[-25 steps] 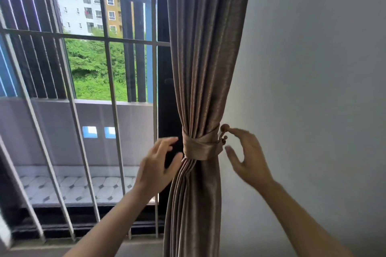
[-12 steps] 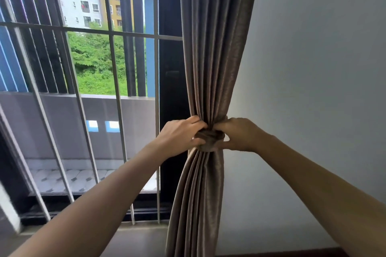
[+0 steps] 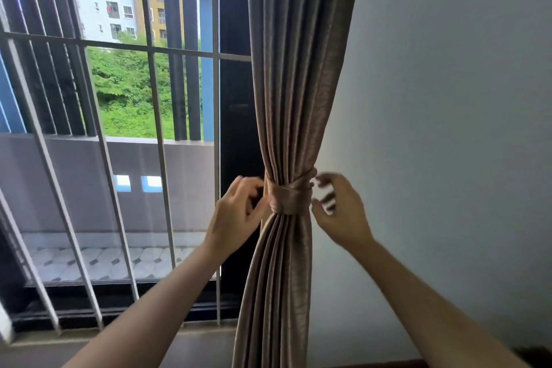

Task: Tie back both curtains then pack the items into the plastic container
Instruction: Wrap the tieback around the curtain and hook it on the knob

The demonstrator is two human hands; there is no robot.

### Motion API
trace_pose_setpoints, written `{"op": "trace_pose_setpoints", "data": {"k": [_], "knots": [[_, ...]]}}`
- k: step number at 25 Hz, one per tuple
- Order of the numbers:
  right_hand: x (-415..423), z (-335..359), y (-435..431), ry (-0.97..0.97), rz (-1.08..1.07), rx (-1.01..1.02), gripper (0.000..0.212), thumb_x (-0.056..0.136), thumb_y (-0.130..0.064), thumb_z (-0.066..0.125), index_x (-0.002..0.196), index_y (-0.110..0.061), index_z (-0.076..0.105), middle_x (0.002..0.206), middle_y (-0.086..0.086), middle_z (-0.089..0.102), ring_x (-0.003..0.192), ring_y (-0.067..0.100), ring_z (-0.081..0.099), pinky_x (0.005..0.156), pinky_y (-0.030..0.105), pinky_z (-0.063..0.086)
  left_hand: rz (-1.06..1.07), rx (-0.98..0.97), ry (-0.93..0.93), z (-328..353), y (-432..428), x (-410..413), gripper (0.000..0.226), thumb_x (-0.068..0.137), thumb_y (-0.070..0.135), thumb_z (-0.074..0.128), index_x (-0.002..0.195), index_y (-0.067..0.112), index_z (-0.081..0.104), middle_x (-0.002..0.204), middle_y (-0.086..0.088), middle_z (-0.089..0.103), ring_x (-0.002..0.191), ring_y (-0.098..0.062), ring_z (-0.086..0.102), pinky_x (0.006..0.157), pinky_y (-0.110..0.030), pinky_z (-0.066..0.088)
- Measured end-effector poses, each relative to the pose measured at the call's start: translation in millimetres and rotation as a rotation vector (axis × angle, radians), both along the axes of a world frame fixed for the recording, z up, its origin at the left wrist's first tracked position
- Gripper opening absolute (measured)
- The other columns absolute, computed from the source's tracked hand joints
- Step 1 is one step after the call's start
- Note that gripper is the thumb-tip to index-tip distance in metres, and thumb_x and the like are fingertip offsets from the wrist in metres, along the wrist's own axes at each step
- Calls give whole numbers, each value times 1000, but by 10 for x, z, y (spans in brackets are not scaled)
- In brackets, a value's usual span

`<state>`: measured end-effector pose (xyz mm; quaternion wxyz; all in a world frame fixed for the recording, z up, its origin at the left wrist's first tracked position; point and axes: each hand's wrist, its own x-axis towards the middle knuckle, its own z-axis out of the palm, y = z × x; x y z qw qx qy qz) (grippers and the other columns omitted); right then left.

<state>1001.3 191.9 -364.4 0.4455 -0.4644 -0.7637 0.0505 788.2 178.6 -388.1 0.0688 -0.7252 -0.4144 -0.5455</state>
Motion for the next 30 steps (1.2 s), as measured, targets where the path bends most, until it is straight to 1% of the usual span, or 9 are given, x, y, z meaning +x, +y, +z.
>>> {"op": "trace_pose_setpoints", "data": {"k": [2, 6, 9, 13, 16, 20, 24, 27, 30], "knots": [[88, -354, 11, 14, -107, -184, 32, 86, -20, 62, 117, -14, 57, 116, 3, 65, 76, 10, 64, 70, 16, 47, -60, -296, -109, -271, 3, -19, 30, 84, 25, 64, 111, 13, 59, 92, 1, 62, 69, -7, 61, 64, -19, 53], [8, -550, 150, -153, -26, -396, 43, 88, -36, 60, 123, -11, 57, 121, 7, 64, 100, 24, 67, 88, 33, 52, -47, -748, 134, -353, 66, 127, 48, 82, 47, 63, 117, 15, 57, 102, 5, 64, 87, -8, 63, 77, -24, 53], [-105, -528, 304, -236, -89, -353, 26, 91, -27, 54, 99, -4, 63, 97, 13, 70, 85, 29, 66, 74, 32, 50, 103, -674, 189, -288, 60, 308, 44, 80, 54, 62, 96, 12, 59, 82, 7, 60, 74, -9, 58, 64, -17, 42], [-80, -476, 300, -262, 58, -394, 16, 85, -9, 52, 69, -8, 48, 65, 10, 56, 59, 23, 50, 52, 22, 32, 253, -637, 171, -322, 67, 388, 37, 87, 42, 57, 90, 5, 58, 85, -6, 65, 78, -23, 62, 66, -27, 45], [49, -391, 263, -283, 225, -532, 14, 83, -10, 53, 71, -4, 53, 64, 6, 53, 54, 10, 44, 53, 18, 33, 315, -636, 120, -344, 125, 313, 28, 89, 30, 54, 85, 2, 56, 86, -13, 65, 73, -25, 58, 62, -30, 41], [173, -487, 282, -205, 127, -444, 22, 86, -15, 54, 103, -8, 67, 95, 7, 71, 76, 16, 65, 68, 22, 48, 257, -628, 161, -364, 133, 468, 30, 89, 33, 53, 87, 3, 56, 85, -10, 63, 77, -27, 60, 62, -31, 43], [138, -595, 82, -14, 151, -379, 43, 82, -36, 68, 121, -20, 61, 107, -8, 62, 96, 9, 63, 77, 11, 50, 70, -548, 60, -420, 54, 330, 24, 85, 37, 59, 84, 12, 61, 71, 7, 59, 63, -8, 57, 56, -15, 43], [96, -520, 73, 18, 104, -305, 40, 78, -45, 70, 110, -22, 67, 95, -15, 65, 85, 2, 63, 77, 14, 49, -1, -491, 30, -486, 56, 218, 28, 85, 40, 61, 88, 12, 67, 69, 5, 63, 61, -10, 59, 57, -19, 47], [-40, -484, 123, -51, 37, -260, 20, 82, -33, 68, 73, -16, 64, 64, -10, 66, 58, 2, 59, 61, 22, 44, 9, -516, 51, -530, 97, 237, 36, 88, 35, 60, 65, 8, 55, 51, 5, 49, 48, -12, 45, 50, -17, 35]]}}
